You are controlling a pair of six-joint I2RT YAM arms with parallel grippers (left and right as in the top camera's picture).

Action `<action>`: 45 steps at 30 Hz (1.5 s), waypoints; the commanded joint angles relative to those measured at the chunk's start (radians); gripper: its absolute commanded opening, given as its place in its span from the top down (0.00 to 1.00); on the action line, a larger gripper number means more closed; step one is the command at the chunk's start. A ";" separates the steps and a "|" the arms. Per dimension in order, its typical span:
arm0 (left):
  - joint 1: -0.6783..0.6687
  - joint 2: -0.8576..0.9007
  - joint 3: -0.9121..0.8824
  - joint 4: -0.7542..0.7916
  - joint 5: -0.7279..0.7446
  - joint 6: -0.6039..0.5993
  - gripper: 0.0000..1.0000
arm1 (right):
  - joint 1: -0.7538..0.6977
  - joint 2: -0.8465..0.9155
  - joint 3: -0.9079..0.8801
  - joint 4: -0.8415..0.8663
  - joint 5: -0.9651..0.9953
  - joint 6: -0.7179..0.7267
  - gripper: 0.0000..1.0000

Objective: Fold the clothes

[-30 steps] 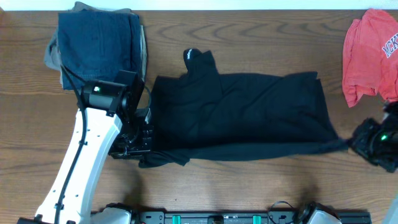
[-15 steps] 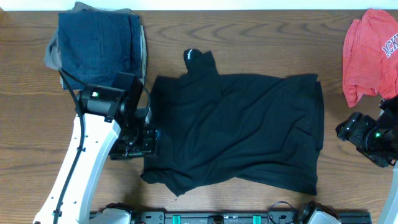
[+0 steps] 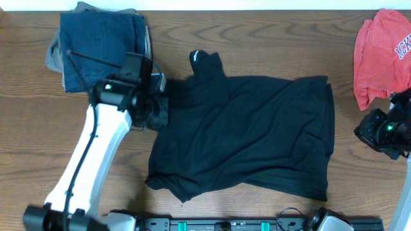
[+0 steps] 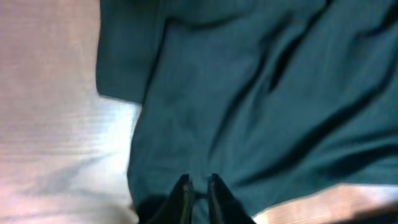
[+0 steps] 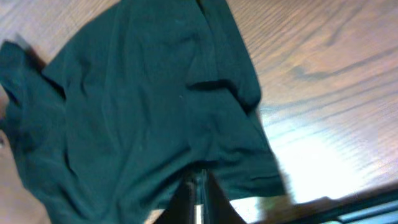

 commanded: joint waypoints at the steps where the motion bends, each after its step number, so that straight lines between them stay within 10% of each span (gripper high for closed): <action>1: -0.002 0.088 -0.018 0.030 -0.002 -0.002 0.92 | 0.031 0.042 -0.034 0.031 -0.031 0.003 0.99; 21: 0.016 0.473 -0.018 0.200 -0.011 -0.025 0.94 | 0.271 0.378 -0.229 0.386 0.076 0.157 0.99; 45: 0.263 0.490 -0.018 0.063 -0.146 -0.133 0.94 | 0.263 0.672 -0.229 0.507 0.251 0.265 0.99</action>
